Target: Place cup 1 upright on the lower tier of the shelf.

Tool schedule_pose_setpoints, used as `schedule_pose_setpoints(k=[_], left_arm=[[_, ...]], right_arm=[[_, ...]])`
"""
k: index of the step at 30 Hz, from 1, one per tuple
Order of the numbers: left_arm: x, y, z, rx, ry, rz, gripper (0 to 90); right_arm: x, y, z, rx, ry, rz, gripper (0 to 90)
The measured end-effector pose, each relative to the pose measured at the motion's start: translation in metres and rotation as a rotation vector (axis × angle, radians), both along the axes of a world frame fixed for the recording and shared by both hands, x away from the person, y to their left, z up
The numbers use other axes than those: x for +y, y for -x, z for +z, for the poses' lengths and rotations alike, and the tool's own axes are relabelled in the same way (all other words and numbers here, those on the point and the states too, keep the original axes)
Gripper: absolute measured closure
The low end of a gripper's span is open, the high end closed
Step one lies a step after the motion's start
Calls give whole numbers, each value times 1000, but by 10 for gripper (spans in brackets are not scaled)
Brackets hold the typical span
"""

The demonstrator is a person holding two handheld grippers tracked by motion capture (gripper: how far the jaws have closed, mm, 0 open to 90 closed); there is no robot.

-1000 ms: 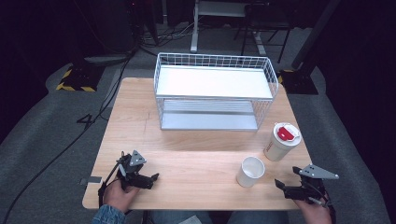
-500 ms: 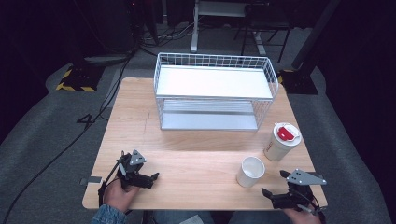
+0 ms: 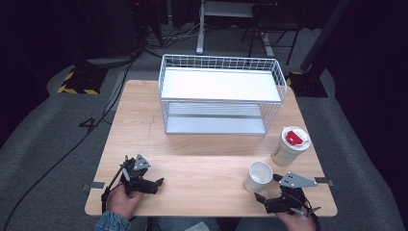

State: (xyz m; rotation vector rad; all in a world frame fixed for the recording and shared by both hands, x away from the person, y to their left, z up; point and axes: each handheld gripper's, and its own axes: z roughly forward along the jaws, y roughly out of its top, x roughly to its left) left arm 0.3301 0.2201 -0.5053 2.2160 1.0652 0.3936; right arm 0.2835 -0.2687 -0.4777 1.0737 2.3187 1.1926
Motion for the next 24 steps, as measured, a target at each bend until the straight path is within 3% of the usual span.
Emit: schedule_pose_setpoints(k=[6,12,13,17,24], left_arm=[[0,0,0,0,0,0,2],[0,0,0,1,0,0,2],[0,0,0,1,1,0,2],[0,0,0,0,0,0,2],[0,0,0,0,0,0,2]], right_arm=[[3,-13,-8,-4,-20,-29,1],[11,-19,-13,6,-32,-12,5],[13,-21,-16,28,-48,-6,38],[13,-22,-18,25,-91,22,190],[14,-20,-16,-18,-63,20,226]])
